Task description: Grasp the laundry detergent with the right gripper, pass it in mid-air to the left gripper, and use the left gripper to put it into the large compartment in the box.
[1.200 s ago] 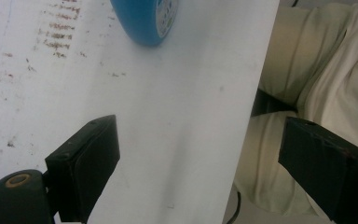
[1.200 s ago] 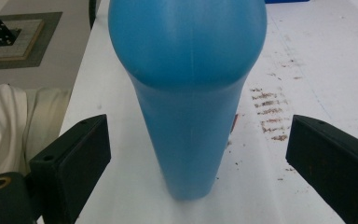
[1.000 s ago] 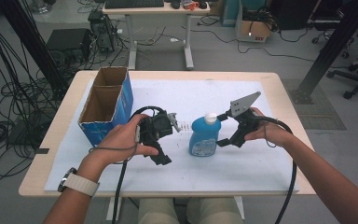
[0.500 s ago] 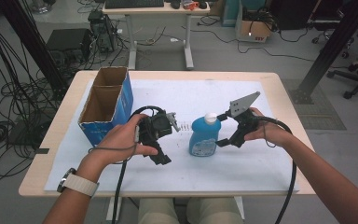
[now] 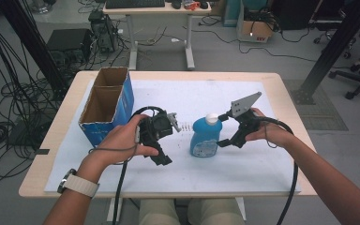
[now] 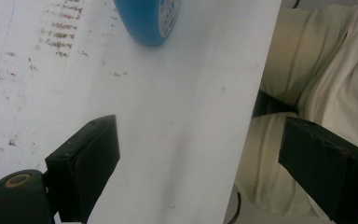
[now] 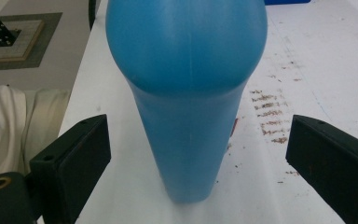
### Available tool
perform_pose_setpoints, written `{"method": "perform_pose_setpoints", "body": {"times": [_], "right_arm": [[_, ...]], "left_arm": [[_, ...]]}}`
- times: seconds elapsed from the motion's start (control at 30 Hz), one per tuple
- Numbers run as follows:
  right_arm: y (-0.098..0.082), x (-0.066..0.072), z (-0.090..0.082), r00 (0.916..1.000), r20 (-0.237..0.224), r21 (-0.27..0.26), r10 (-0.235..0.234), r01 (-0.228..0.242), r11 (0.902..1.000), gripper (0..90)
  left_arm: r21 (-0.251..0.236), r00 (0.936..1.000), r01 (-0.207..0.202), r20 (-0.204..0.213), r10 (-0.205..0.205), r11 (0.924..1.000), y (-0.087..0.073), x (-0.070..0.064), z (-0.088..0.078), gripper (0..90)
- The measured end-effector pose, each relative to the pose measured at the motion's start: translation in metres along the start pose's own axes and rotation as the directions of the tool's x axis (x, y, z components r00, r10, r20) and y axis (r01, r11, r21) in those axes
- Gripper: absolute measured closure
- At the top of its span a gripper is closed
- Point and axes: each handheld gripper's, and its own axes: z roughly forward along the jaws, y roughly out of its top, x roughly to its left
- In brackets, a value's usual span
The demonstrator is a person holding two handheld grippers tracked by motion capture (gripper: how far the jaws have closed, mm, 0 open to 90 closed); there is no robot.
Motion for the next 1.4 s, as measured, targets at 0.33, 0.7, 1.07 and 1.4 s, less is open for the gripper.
{"method": "perform_pose_setpoints", "body": {"times": [0.33, 0.7, 1.07, 1.4], "right_arm": [[0.000, 0.000, 0.000, 1.0000, 0.005, -0.003, -0.003, 0.003, 1.0000, 6.5], [0.001, -0.002, 0.004, 0.9995, 0.005, -0.018, -0.032, 0.032, 0.9993, 6.3], [0.001, 0.001, 0.007, 0.9999, 0.011, 0.007, 0.003, -0.003, 1.0000, 5.7], [-0.001, 0.002, 0.013, 0.9999, 0.009, 0.007, 0.011, -0.011, 0.9999, 5.8]], "left_arm": [[-0.002, 1.0000, 0.000, -0.002, 0.000, 1.0000, 0.000, 0.000, 0.000, 12.6], [-0.002, 1.0000, 0.003, -0.002, -0.003, 1.0000, -0.002, 0.000, 0.000, 12.8], [-0.004, 1.0000, 0.003, -0.002, -0.003, 1.0000, -0.002, 0.000, 0.000, 12.8], [-0.005, 1.0000, 0.006, 0.000, -0.006, 1.0000, -0.002, 0.000, 0.001, 12.8]]}}
